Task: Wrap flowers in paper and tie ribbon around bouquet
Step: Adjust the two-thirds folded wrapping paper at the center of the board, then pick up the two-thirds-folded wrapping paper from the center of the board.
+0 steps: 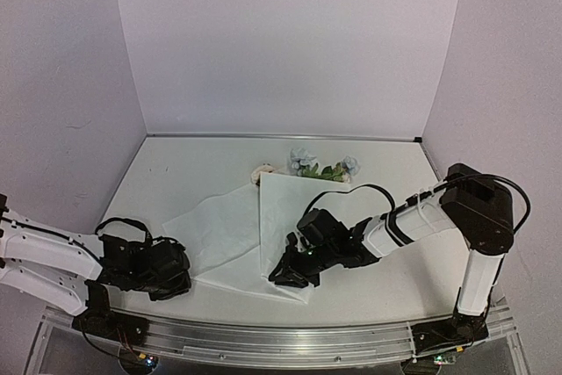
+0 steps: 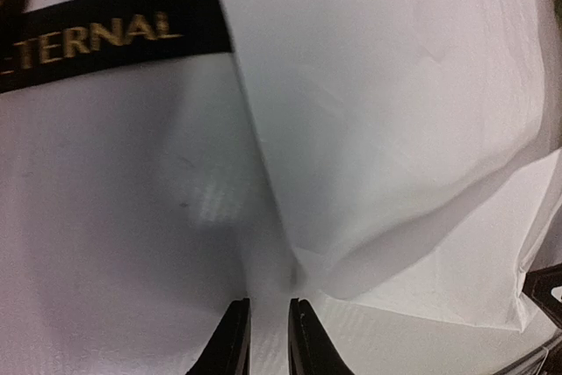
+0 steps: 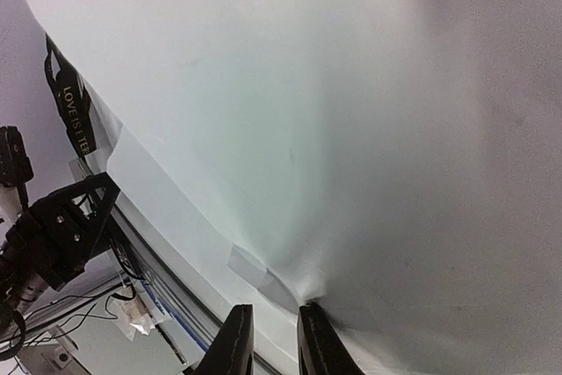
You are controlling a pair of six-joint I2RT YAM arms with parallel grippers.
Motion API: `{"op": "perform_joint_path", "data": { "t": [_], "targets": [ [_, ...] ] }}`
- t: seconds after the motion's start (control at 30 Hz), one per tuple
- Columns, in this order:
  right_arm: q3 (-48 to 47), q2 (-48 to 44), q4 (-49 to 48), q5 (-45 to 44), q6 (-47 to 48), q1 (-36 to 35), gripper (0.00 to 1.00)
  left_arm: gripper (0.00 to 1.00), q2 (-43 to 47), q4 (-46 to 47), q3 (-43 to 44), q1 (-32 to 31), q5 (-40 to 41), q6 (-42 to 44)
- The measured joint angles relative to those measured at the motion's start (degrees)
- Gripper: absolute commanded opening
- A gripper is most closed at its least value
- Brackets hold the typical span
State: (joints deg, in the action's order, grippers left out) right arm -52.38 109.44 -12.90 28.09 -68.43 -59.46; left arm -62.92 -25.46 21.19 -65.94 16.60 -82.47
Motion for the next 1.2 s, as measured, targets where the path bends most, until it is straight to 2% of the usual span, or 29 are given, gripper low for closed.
{"op": "perform_joint_path", "data": {
  "t": [0.13, 0.4, 0.6, 0.8, 1.2],
  "targets": [
    [0.00, 0.01, -0.01, 0.07, -0.17, 0.00, 0.19, 0.32, 5.94, -2.77, -0.57, 0.12, 1.83, -1.32],
    [-0.35, 0.00, 0.37, 0.20, -0.42, 0.00, 0.19, 0.36, 13.28, 2.33, -2.22, 0.12, 1.41, -3.43],
    [-0.80, 0.01, 0.97, 0.05, -0.68, 0.00, 0.19, 0.39, 10.76, 6.44, -4.20, 0.12, 0.30, -7.11],
    [-1.44, 0.01, 1.55, -0.21, -0.92, 0.00, 0.19, 0.37, 7.29, 10.76, -4.94, 0.13, 0.15, -9.35],
    [-4.23, 0.53, 2.02, -0.41, -2.18, -0.08, 0.19, 0.24, 1.44, 17.07, -5.99, 1.86, 0.11, -10.83]
  ]
}}
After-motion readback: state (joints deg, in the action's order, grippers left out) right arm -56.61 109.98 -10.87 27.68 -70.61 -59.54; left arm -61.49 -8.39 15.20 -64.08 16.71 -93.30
